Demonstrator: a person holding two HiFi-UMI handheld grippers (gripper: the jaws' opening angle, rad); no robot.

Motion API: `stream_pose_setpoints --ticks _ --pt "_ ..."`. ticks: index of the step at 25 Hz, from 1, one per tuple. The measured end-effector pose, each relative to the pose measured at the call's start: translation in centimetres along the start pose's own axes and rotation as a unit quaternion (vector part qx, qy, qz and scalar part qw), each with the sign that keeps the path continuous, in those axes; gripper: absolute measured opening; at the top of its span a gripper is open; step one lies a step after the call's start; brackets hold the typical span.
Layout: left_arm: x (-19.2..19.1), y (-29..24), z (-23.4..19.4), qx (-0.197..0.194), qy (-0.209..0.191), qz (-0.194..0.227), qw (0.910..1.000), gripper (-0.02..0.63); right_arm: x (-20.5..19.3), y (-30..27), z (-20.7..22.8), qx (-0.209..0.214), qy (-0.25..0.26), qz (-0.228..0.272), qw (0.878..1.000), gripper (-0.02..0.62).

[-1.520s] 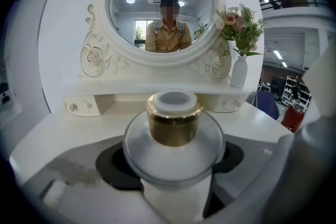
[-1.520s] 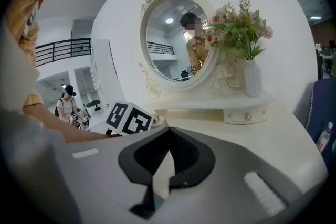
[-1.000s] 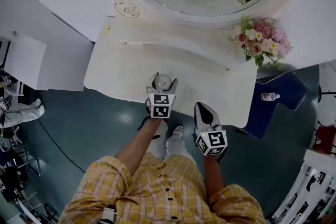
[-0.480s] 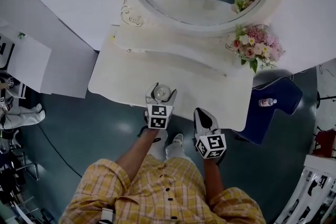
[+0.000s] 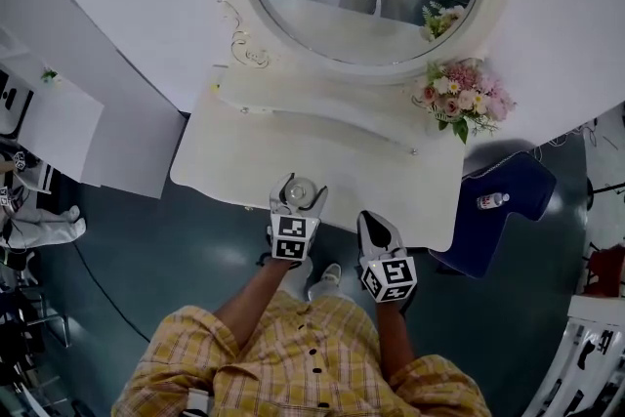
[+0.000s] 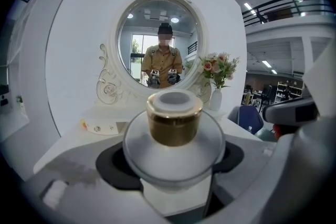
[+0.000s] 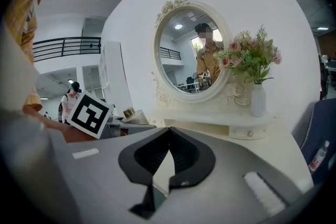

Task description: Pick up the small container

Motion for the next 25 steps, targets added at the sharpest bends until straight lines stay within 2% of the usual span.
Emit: stream_pose_setpoints --ticks 25 --pt "3.2 6.5 -0.2 -0.015 -0.026 0.063 0.9976 0.347 2.9 1.3 -2.4 -0.004 0.017 0.035 0.999 -0.008"
Point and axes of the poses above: the fingertips, and each gripper's own axes: y backward along the fingers, z to its right, x out of its top, the point moved 8 cm from there along y, backward along the fingers, and after that the axes turned 4 degrees about y, right-handed, at the moved point
